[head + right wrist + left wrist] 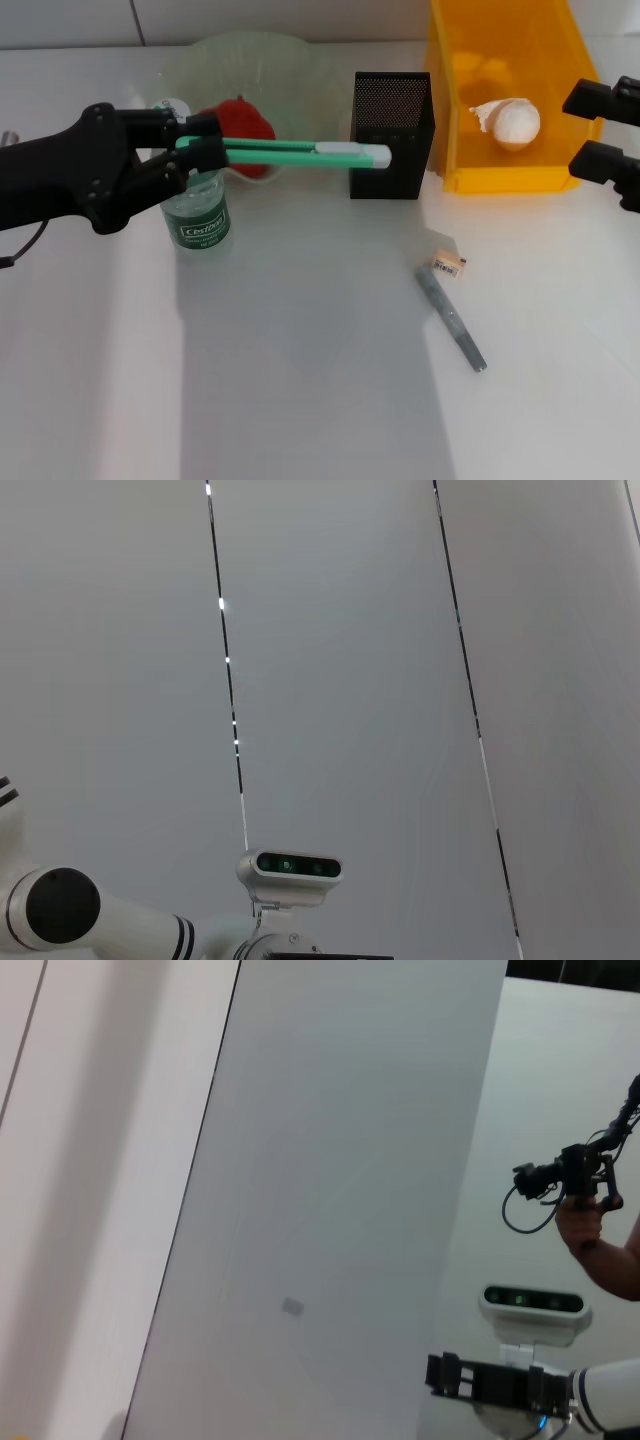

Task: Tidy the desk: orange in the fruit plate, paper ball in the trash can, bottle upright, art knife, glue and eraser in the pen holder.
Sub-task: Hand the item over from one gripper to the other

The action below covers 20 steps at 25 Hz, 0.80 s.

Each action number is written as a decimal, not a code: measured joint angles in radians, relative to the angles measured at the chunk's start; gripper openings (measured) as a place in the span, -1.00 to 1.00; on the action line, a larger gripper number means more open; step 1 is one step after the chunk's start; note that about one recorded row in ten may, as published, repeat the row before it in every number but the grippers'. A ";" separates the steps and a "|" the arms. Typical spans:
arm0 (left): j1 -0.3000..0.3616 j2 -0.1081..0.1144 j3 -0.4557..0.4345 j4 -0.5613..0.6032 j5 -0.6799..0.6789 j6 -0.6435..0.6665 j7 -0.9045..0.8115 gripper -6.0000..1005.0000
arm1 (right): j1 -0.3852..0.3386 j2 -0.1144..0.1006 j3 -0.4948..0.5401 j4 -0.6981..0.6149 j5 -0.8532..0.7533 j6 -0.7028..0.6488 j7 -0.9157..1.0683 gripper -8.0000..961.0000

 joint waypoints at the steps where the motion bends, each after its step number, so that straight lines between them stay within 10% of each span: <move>1: 0.000 0.000 0.000 0.000 0.000 0.000 0.000 -0.59 | 0.000 0.000 0.000 0.000 0.000 0.000 0.000 0.20; 11: -0.043 -0.032 0.002 -0.050 -0.076 0.016 -0.012 -0.59 | -0.006 0.078 0.040 0.157 0.025 0.037 -0.217 0.20; 20: -0.044 -0.061 0.002 -0.105 -0.208 0.014 -0.038 -0.59 | 0.024 0.085 0.050 0.435 0.111 0.037 -0.415 0.20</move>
